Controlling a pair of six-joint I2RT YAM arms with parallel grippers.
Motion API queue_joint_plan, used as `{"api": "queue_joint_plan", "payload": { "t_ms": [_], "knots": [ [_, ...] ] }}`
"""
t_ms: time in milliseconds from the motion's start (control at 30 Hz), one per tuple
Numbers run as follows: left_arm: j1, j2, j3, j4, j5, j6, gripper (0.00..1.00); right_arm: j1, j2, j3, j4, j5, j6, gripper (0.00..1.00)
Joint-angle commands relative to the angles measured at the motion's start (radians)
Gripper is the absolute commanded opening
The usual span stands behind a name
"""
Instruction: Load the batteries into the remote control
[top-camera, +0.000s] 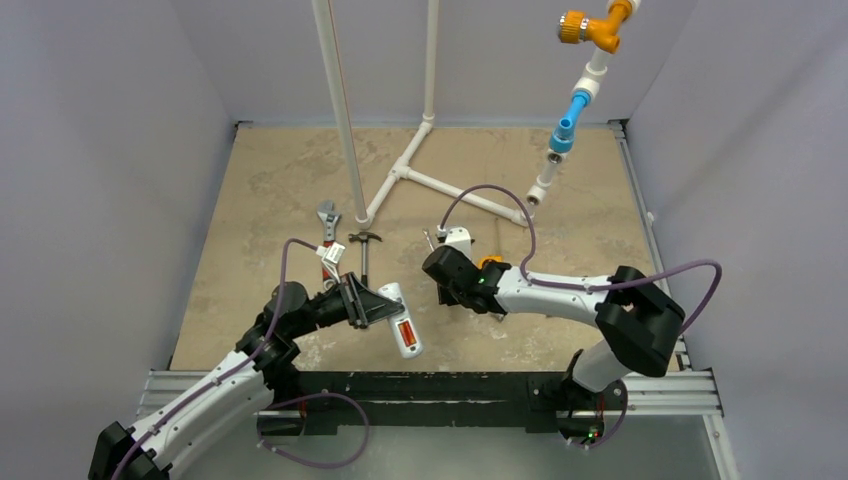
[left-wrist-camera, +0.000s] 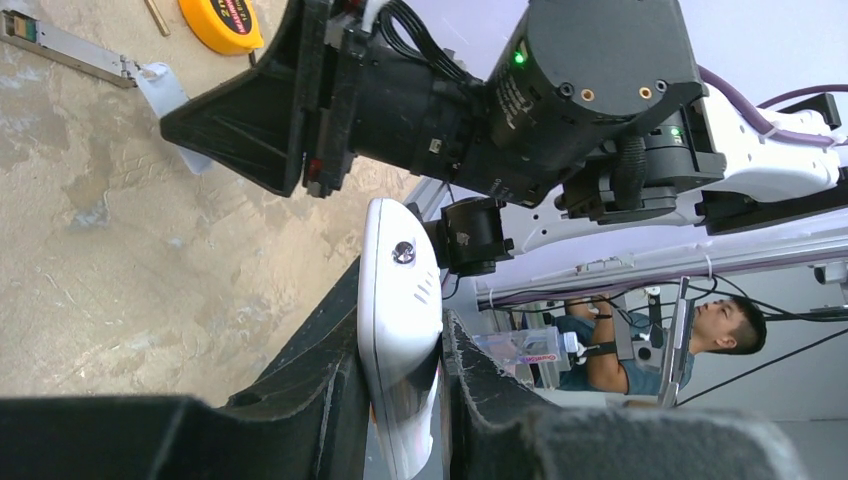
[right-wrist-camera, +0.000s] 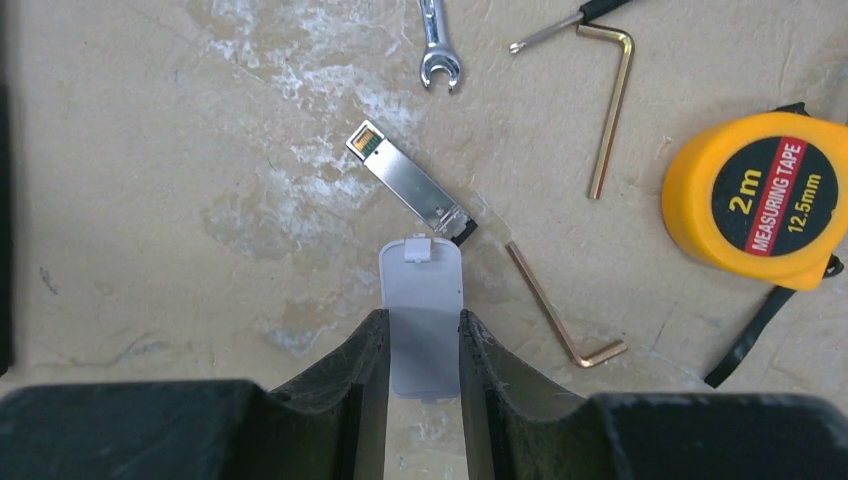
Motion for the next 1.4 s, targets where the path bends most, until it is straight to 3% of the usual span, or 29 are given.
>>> {"api": "queue_joint_plan", "payload": {
  "t_ms": [0, 333, 833, 1133, 1367],
  "knots": [
    [0.003, -0.027, -0.007, 0.017, 0.003, 0.002, 0.0, -0.014, 0.015, 0.041, 0.08, 0.038, -0.009, 0.16],
    [0.003, -0.023, -0.009, 0.021, 0.006, 0.002, 0.0, -0.038, 0.105, 0.093, 0.099, 0.047, -0.013, 0.21],
    [0.003, -0.019, -0.012, 0.025, 0.007, 0.002, 0.0, -0.038, 0.096, 0.089, 0.075, 0.035, -0.02, 0.45],
    [0.003, -0.018, -0.01, 0.025, 0.009, 0.002, 0.0, -0.043, 0.081, 0.081, 0.094, 0.016, -0.035, 0.5],
    [0.003, -0.013, -0.003, 0.024, 0.013, 0.005, 0.0, -0.052, 0.105, 0.098, 0.063, 0.044, -0.027, 0.47]
  ]
}}
